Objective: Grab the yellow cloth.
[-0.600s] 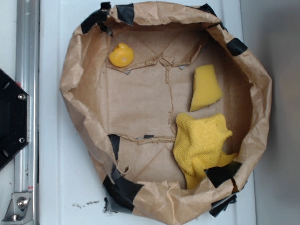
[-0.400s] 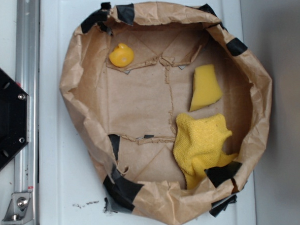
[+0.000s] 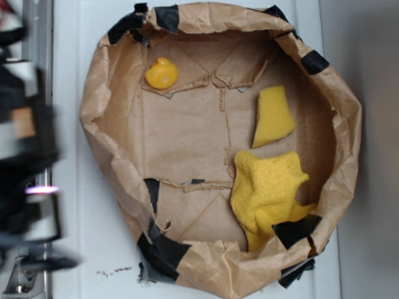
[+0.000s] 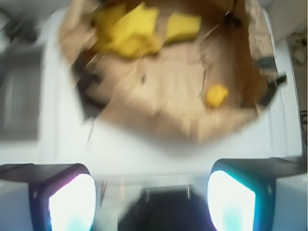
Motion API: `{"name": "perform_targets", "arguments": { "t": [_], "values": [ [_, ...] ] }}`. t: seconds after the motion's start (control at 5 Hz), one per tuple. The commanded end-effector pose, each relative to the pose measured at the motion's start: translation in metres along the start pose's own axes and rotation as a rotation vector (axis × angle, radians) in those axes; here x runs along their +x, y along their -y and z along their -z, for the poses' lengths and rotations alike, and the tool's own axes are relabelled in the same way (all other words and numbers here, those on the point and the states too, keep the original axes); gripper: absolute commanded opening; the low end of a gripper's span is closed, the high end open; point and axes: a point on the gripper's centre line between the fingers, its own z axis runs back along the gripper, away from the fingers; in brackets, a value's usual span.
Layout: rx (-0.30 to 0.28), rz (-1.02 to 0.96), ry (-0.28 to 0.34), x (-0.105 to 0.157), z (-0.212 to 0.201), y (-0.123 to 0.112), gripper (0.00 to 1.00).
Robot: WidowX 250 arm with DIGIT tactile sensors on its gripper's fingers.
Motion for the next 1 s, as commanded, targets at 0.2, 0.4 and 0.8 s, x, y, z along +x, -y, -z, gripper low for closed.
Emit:
{"name": "perform_targets", "arguments": {
  "t": [0.2, 0.4, 0.8],
  "values": [
    [-0.271, -0.221, 0.147, 0.091, 0.074, -0.003, 1.0],
    [-0.297, -0.184, 0.147, 0.107, 0.093, 0.017, 1.0],
    [-0.212, -0.006, 0.194, 0.122, 0.131, 0.062, 1.0]
  ]
}}
